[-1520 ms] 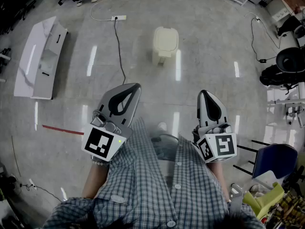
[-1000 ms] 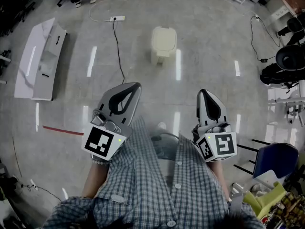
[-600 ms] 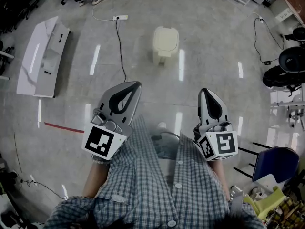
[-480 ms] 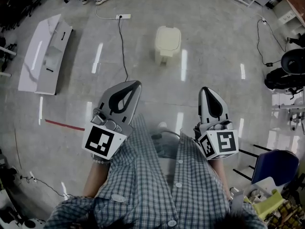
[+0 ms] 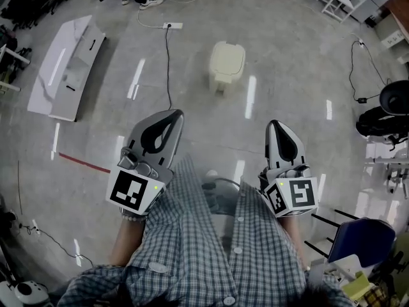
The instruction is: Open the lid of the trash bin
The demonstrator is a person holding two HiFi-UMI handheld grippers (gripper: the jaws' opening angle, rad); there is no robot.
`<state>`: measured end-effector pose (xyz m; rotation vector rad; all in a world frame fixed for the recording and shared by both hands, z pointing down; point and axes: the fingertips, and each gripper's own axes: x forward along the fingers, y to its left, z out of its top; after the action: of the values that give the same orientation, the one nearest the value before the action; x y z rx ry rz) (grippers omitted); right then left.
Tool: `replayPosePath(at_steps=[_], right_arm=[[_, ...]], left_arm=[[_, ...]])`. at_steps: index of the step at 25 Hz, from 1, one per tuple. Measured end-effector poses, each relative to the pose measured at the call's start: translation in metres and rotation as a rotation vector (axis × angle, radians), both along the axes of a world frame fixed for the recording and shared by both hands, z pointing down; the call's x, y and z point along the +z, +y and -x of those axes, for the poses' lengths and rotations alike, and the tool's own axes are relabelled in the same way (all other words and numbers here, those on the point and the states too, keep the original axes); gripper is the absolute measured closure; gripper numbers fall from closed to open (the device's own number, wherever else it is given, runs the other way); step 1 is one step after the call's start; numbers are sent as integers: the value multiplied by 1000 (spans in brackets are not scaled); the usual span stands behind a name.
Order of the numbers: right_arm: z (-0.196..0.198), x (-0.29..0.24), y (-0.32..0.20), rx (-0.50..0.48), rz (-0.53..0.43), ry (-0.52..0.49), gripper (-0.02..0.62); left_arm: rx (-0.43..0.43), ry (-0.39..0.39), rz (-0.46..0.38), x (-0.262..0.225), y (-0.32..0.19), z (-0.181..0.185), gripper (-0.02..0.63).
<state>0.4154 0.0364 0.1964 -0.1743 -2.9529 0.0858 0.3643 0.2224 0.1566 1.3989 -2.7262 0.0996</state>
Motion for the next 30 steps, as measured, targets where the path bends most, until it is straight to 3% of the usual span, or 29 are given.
replayPosePath(at_steps=[8,18,27,30], right_arm=[[-6,9,-21,15,43,0,578],[12,11,-17,3,24,2,578],[55,10,13,-49,-127,1,578],[78,11,26,-49,-136,11,578]], left_arm=[[-23,-7,21,-1,-6,0,601],[-43,-20,18,2,0,21,601],[-41,-1,13,11,17,63,601],[-34,10,12,12,26,84,601]])
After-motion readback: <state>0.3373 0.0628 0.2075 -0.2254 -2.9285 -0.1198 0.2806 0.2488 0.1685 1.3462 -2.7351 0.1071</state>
